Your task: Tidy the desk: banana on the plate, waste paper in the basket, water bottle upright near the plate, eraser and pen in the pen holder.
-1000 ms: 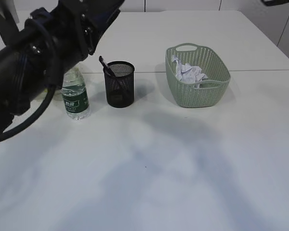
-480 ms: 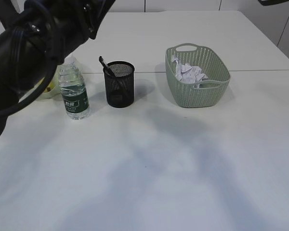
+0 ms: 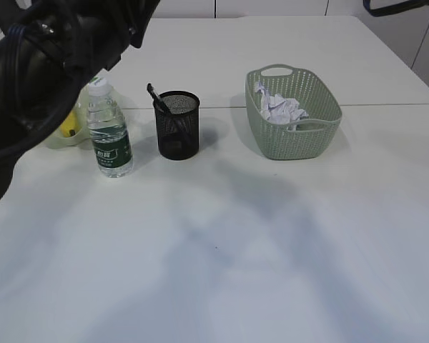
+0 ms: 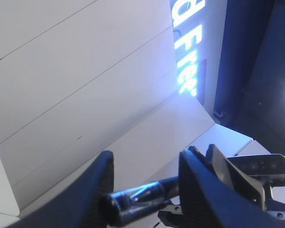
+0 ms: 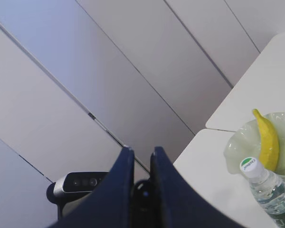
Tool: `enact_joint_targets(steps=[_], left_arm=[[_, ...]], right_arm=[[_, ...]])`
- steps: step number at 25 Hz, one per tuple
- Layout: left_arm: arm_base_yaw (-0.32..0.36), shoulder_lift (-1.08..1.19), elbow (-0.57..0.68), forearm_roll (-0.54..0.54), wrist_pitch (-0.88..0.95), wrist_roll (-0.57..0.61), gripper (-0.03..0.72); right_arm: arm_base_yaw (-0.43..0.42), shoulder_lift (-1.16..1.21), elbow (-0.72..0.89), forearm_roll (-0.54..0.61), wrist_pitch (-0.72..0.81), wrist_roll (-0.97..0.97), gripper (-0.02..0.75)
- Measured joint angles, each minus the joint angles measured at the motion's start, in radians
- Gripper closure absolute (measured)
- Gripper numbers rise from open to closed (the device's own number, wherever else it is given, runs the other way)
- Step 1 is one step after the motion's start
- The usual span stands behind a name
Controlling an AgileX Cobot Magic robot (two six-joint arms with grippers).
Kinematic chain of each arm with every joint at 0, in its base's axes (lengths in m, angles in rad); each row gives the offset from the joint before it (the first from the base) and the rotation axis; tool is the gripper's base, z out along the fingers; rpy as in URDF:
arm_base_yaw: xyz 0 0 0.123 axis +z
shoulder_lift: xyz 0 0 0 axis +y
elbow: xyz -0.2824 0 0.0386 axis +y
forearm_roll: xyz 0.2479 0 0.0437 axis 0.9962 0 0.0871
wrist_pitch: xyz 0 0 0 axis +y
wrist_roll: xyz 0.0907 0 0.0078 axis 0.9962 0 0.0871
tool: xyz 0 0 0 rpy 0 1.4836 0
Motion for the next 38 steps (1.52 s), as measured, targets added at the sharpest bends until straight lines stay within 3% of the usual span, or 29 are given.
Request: enact_joint_targets(steps=[9, 18, 38], left_arm=[[0.0, 0.002, 0.0, 0.007, -0.004, -0.026, 0.369], [-0.002, 0.002, 0.0, 0.091, -0.005, -0.045, 0.37], [-0.004, 0.002, 0.0, 0.024, -0.005, -0.049, 0.37]], right_arm=[[0.005, 0.0, 0.0, 0.0, -0.002, -0.005, 0.692], [0.005, 0.0, -0.03, 0.0, -0.006, -0.011, 0.692], [0.005, 0.02, -0.037, -0.005, 0.0, -0.014, 0.692]])
